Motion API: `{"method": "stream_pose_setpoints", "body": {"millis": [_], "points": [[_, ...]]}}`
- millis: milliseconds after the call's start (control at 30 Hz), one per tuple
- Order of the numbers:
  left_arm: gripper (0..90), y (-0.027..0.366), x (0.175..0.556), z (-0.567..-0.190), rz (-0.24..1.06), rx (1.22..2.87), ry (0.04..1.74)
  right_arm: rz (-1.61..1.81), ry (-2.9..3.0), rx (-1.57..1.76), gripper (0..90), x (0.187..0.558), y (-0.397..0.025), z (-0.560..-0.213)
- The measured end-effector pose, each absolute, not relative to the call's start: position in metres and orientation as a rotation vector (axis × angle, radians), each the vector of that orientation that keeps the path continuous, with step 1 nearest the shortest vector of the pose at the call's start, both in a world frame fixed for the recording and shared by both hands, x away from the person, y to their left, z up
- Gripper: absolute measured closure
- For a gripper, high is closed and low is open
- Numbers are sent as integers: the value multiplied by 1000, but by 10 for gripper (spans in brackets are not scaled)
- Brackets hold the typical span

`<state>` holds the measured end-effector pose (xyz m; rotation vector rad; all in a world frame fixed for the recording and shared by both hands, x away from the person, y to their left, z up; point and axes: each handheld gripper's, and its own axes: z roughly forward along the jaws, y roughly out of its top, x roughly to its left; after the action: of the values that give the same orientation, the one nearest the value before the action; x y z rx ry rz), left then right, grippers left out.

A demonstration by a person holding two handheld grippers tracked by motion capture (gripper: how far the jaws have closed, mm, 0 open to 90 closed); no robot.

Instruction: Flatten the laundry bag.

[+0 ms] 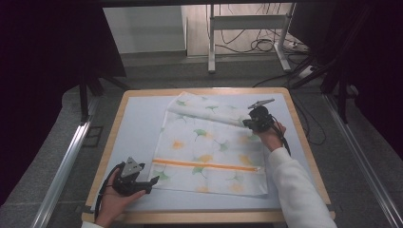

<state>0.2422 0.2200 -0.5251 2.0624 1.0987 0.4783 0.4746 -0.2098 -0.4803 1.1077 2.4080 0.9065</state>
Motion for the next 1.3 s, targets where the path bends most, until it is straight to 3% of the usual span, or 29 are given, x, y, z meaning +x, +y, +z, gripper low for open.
{"method": "stream_pose_setpoints", "body": {"millis": [367,533,967,1300], "points": [[240,219,240,-537,408,2099,1228,985,2497,977,881,417,-205,-475],[289,212,243,-541,380,2132,1231,1015,2507,971,881,409,-208,-480],[828,197,244,-536,379,2176,1167,971,2513,961,872,401,-215,-485],[867,208,234,-531,286,2132,1159,961,2526,981,872,396,-221,-489]]}}
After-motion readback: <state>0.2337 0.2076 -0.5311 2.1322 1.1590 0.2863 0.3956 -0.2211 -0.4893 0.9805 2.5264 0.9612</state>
